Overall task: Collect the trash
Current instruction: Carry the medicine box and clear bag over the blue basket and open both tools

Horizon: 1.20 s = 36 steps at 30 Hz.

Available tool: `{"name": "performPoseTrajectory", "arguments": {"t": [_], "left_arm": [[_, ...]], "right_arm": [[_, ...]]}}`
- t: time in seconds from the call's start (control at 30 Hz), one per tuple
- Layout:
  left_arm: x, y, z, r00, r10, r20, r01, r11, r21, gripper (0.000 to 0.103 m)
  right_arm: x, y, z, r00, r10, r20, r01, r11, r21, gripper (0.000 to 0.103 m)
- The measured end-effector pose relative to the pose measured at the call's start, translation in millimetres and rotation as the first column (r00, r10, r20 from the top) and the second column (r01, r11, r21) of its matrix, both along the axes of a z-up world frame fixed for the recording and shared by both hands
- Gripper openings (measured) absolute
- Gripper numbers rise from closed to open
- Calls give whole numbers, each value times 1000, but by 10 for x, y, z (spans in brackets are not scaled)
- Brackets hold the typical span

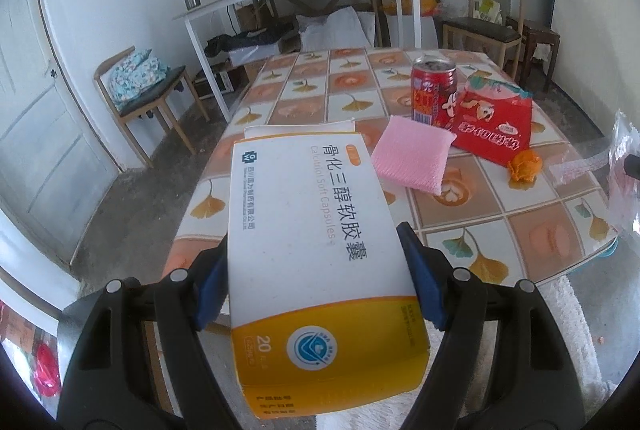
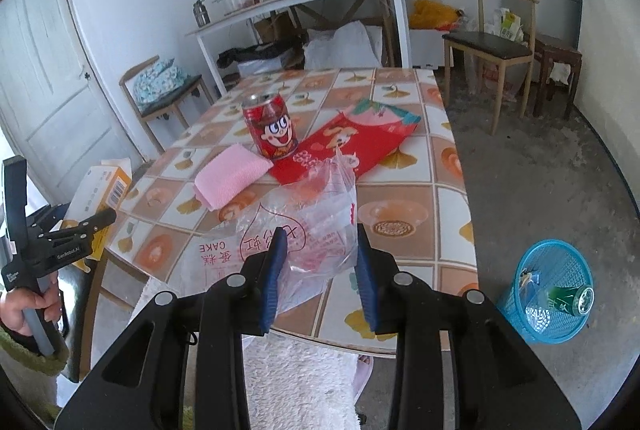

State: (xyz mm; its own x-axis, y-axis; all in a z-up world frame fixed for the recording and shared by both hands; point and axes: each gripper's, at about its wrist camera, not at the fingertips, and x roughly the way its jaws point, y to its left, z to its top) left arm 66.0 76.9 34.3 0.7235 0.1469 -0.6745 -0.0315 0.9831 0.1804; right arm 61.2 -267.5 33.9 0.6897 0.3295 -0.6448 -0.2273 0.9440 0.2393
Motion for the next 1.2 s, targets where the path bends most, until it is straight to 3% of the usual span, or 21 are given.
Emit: {"name": "performPoseTrajectory", "arguments": {"t": [0.5,0.77,0.9,0.97,1.1,1.2], "left_arm": [[-39,-478,256,996,-83,43,81,996,42,72],[117,-1015,427,970,-234,69,235,972,4,72],[291,-1361,523,936,-344,77,349,934,-70,72],[413,-1584,577,908,-412,76,418,901,-119,72],[704,-2124,611,842,-538,50,534,814,-229,72],[925,-2568,517,790,-613,7,584,750,-310,73]], "right_arm": [[-196,-430,116,997,-60,54,55,994,92,32],[-363,-1061,239,969,-228,91,220,971,93,32],[-510,-1582,327,923,-369,108,360,928,94,32],[-594,-1826,339,893,-437,107,428,899,98,32],[-732,-2256,240,829,-553,83,546,833,93,32],[-783,-2602,4,774,-633,25,628,773,91,32]]}}
